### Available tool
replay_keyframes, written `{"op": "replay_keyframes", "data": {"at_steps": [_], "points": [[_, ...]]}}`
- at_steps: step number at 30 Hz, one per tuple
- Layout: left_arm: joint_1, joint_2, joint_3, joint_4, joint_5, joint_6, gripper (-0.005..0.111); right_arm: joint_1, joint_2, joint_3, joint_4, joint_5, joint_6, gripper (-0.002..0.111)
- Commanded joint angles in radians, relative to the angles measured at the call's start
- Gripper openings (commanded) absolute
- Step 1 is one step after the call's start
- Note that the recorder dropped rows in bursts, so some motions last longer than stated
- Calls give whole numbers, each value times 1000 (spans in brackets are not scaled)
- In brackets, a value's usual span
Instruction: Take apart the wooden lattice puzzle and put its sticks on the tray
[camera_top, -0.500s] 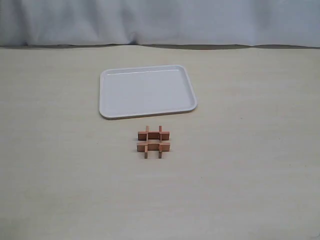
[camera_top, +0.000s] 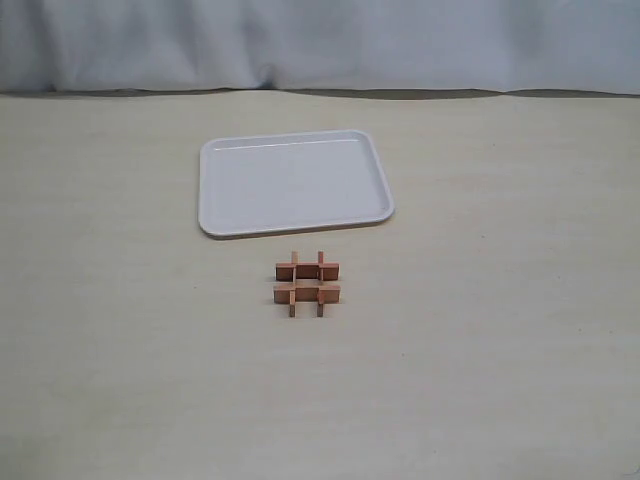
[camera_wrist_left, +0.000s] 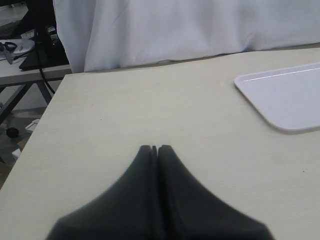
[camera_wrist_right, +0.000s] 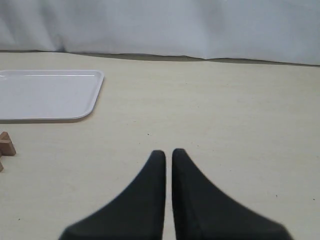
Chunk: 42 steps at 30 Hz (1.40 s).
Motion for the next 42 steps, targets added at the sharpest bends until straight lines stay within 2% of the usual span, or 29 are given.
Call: {"op": "replay_keyframes", "data": {"at_steps": [1, 32, 42], "points": [[-2, -2, 2, 1, -14, -1, 0, -1, -5, 2, 3, 2, -4, 4], [-2, -2, 2, -3, -11, -1, 0, -1, -5, 2, 3, 2, -4, 4], [-2, -2, 2, -3, -11, -1, 0, -1, -5, 2, 19, -210, 4, 4]]}}
